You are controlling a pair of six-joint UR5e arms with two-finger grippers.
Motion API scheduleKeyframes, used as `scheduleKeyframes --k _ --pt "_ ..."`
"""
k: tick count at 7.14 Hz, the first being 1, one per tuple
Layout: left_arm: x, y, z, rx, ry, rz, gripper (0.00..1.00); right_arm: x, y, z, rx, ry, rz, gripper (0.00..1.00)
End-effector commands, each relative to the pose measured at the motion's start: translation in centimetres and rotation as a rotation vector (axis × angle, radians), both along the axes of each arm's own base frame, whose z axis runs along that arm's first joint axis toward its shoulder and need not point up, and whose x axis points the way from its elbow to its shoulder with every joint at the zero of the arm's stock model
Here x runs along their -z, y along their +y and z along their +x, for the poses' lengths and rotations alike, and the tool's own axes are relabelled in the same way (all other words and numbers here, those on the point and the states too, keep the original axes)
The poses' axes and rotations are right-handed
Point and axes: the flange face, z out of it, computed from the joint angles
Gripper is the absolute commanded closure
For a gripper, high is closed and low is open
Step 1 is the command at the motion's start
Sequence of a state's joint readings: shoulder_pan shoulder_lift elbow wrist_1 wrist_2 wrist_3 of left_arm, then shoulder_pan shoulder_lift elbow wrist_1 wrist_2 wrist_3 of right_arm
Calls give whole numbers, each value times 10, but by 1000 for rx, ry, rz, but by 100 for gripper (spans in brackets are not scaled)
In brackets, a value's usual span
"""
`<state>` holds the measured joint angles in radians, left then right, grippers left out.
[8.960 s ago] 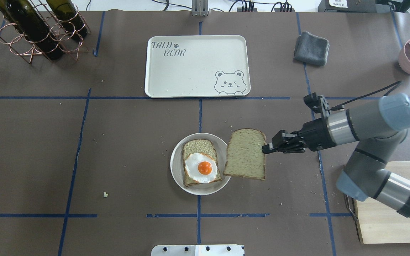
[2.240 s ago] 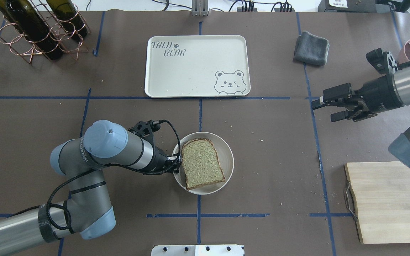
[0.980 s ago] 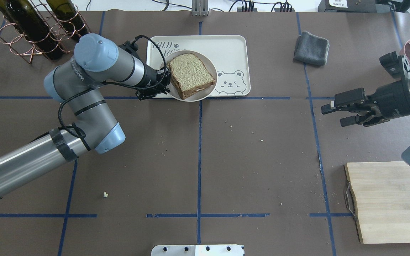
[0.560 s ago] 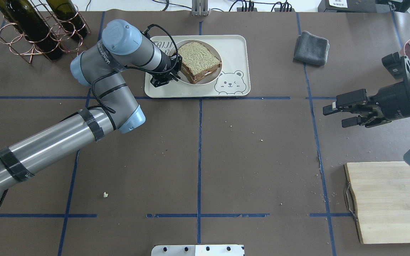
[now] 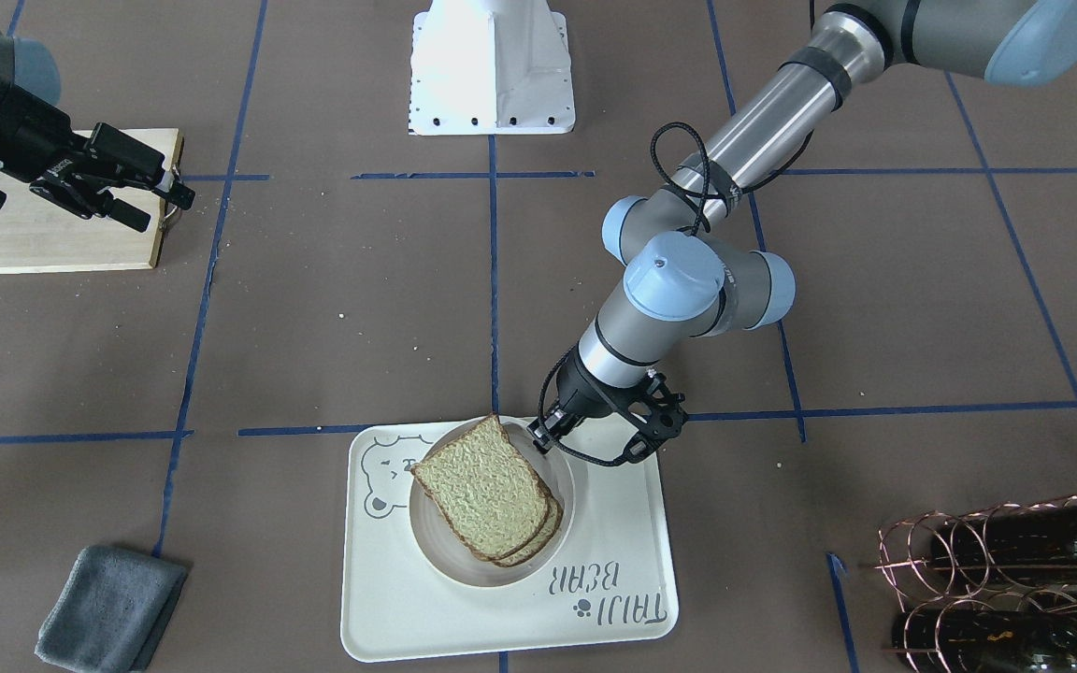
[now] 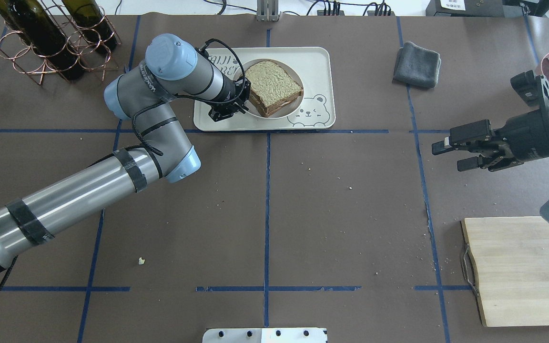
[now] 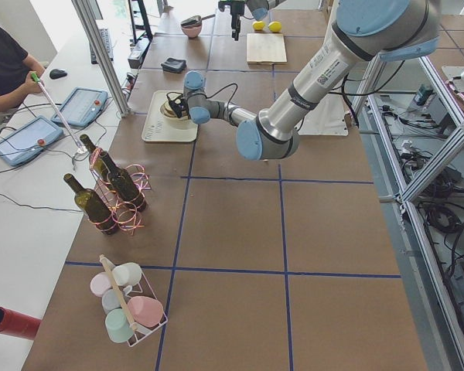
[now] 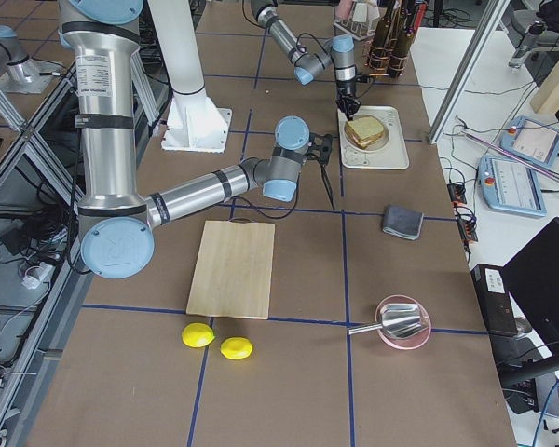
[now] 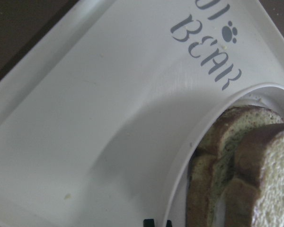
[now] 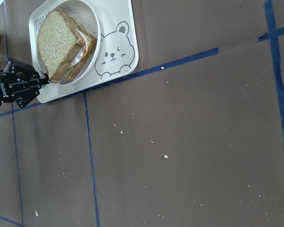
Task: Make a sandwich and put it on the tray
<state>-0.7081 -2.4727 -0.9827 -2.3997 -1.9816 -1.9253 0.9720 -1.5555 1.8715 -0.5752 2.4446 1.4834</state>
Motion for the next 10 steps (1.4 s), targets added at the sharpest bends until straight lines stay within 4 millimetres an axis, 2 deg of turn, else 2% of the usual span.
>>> scheduleKeyframes --k 1,2,3,4,5,6,7,8,10 --pt "-5 5 7 -9 9 14 75 0 0 1 0 0 0 0" --pt "-5 3 6 6 6 24 57 0 0 1 0 0 0 0" --pt "-7 0 5 25 -7 42 49 0 0 1 -1 0 0 0" --pt "-10 0 3 16 -16 65 49 0 0 1 -1 0 0 0" --pt "-18 4 -8 2 -26 112 49 1 -2 3 -8 2 -2 0" --pt "-39 27 -40 -16 -20 173 49 -5 -9 8 -27 33 -47 0" --pt "-69 55 -79 -65 -44 257 49 -12 -16 18 -54 63 -92 0" --pt "-82 61 -125 -152 -81 325 49 -22 -24 25 -83 105 -132 0" --pt "-164 126 -257 -268 -203 559 49 -57 -38 59 -74 251 -9 0"
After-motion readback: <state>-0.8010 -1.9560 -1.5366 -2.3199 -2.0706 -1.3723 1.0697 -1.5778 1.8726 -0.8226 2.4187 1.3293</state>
